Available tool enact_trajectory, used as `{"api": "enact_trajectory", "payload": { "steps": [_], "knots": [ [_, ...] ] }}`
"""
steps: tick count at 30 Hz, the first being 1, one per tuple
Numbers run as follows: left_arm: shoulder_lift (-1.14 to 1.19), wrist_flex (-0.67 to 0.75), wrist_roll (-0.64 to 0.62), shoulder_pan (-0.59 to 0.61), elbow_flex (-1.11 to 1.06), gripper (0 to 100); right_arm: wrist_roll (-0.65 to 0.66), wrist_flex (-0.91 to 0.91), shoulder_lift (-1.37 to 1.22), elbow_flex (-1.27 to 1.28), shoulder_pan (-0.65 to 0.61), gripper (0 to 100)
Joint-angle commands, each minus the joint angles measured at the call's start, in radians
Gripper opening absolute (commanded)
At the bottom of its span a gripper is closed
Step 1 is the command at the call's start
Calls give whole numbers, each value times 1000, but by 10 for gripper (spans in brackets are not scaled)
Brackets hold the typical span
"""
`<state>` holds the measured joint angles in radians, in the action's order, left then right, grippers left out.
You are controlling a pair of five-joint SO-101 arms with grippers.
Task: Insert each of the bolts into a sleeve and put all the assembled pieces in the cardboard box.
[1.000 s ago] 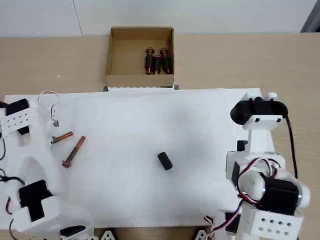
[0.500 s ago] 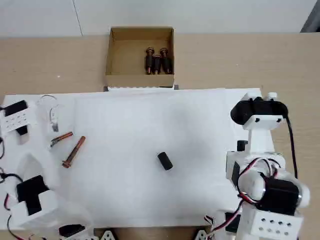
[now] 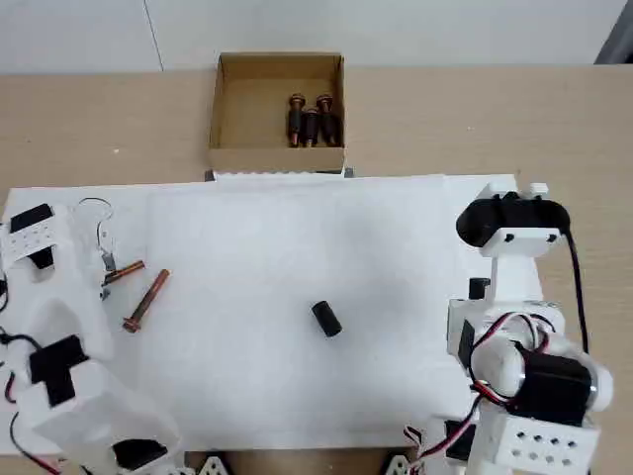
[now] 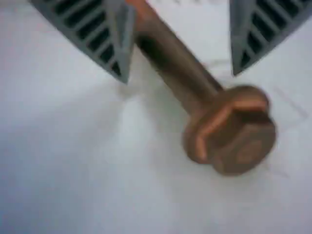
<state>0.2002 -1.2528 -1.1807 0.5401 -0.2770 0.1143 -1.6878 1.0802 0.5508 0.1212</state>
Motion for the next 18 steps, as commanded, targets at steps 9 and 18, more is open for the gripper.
{"api": "enact_trajectory", "payload": {
  "steps": [9,18],
  "knots": [
    [97,12,-11,3,160,80,-9,21,7,-3,8,3],
    [172,12,-32,3,166,15,-9,21,7,-3,8,3]
  ]
}}
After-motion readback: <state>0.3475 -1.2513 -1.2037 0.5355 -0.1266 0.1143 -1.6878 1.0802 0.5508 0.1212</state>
